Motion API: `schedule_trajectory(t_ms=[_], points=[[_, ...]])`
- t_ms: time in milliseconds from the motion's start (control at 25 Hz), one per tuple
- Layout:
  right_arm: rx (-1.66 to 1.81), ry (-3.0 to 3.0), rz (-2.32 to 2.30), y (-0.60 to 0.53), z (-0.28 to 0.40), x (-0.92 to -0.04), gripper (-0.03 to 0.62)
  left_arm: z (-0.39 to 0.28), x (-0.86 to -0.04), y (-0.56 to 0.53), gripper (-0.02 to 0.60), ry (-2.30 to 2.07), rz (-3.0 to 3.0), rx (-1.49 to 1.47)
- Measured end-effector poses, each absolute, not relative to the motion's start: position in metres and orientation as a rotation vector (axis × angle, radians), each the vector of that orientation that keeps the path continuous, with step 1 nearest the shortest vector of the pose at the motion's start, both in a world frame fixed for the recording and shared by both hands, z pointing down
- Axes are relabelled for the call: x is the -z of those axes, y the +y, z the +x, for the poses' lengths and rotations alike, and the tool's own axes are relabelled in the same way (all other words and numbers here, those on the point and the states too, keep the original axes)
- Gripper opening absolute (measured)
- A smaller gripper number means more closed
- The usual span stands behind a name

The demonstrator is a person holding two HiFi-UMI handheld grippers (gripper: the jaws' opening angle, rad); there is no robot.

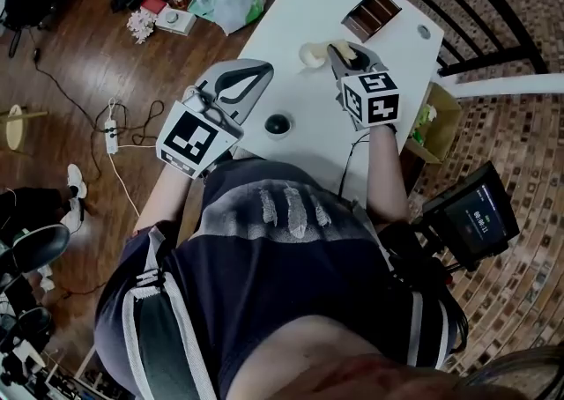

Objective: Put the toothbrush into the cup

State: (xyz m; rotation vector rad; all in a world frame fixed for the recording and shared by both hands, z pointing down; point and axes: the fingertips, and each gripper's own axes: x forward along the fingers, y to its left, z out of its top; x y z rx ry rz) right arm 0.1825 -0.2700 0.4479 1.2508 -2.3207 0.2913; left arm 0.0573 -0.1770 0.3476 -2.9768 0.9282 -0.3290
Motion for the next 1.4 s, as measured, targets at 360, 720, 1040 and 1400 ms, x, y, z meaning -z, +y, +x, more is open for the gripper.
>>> schedule_trajectory(t_ms=[360,720,1040,1400], points=[[-0.325,-2.265,1.223,-0.272,0.179,-0.471,0.064,0.050,-0.349,-0.175,-0.003,0.954,-2.982,0.336],[-0.437,-2.217,1.225,-0.276,0.179,-0.500,0.064,0.038,-0.352,-0.176,-0.003,0.971,-2.968,0.344],[-0.512,-2.172,1.259,-0.285,0.181,-0.517,0.163,0.024,-0.357,-0.180,-0.003,0.982,-2.970,0.374],[-0.427,-2.191,1.371,-0.290,0.196,-0.479,0.192,0.008,-0.362,-0.181,-0.003,0.981,-2.980,0.382]])
